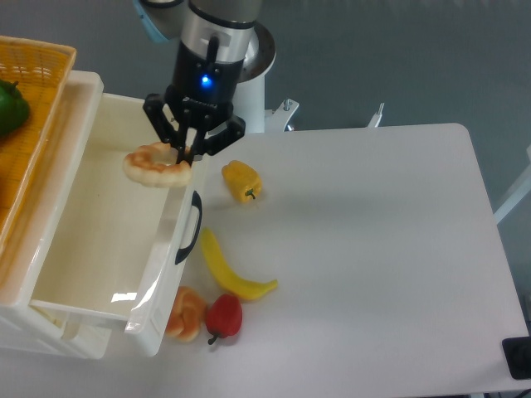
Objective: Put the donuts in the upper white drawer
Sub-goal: 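Lift the donut and carry it over the open white drawer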
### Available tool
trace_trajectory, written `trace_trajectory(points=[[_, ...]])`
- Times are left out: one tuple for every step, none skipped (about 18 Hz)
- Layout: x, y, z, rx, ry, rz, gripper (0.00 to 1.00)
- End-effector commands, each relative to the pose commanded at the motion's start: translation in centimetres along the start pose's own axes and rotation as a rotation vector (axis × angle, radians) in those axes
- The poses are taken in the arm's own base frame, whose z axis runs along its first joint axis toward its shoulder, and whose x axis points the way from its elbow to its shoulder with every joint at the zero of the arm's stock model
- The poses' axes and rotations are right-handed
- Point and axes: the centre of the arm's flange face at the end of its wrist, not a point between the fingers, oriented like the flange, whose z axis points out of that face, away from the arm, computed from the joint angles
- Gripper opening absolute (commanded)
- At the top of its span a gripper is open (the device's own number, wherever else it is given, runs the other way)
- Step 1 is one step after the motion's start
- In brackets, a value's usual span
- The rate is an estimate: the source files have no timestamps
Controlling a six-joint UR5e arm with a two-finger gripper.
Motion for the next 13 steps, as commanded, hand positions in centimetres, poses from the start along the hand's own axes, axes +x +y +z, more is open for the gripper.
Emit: trace_trajectory(points=[[0.2,0.0,0.3,-0.006,0.002,0.004,0.0],[0.5,0.0,0.7,-0.013,0.005,0.008,0.0],[0.6,0.1,1.1,-0.019,0.009,0.01,0.0],[0.7,0.2,1.4,-0.025,0.012,0.01,0.0],[0.6,0.3,1.7,-0.029,0.014,0.012,0.0],[0.5,0.5,2.0,-0.034,0.016,0.012,0.0],[0.6,0.6,2.2,-0.038,0.017,0.017,0.0],[1.0,0.5,2.6,-0.042,0.021,0.024,0.0],[1.0,0.5,3.0,-0.048,0.024,0.025,0.0],[1.0,0.5,3.2,-0.051,0.025,0.025,0.0],[1.0,0.5,3.2,-0.051,0.025,0.026,0.0],[1.0,0.5,3.4,-0.054,0.027,0.026,0.0],[0.9,0.5,3.5,-0.058,0.025,0.025,0.0]])
